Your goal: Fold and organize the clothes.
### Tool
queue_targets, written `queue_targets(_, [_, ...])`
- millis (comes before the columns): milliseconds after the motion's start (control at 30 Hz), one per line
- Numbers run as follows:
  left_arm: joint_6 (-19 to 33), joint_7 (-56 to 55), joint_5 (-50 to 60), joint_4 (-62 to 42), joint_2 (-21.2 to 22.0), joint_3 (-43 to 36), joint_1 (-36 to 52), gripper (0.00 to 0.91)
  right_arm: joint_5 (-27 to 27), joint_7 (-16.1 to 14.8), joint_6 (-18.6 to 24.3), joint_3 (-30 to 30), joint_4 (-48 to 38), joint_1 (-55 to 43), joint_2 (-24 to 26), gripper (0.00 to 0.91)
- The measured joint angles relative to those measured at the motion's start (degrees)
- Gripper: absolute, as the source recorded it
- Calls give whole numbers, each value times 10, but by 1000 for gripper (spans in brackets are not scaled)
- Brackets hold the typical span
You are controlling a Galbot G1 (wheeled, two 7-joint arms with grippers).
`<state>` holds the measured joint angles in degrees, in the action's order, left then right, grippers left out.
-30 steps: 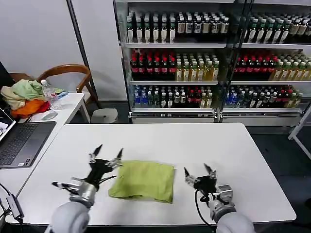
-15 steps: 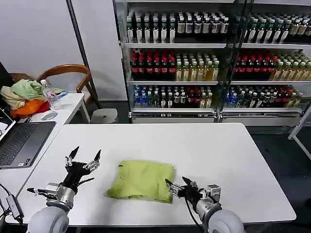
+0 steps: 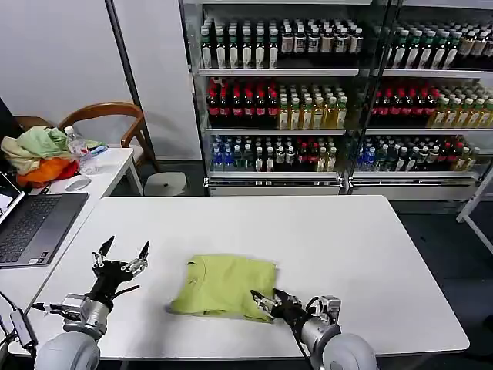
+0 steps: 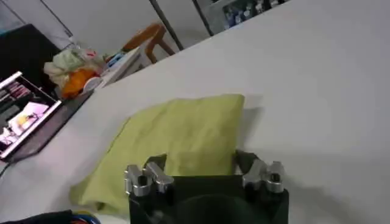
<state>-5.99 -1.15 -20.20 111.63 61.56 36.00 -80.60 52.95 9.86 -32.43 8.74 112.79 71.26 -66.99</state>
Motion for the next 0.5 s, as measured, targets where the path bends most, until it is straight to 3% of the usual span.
queue_targets(500, [3, -1, 3, 0, 2, 6, -10, 907, 21, 6, -6, -2, -13, -8, -6, 0])
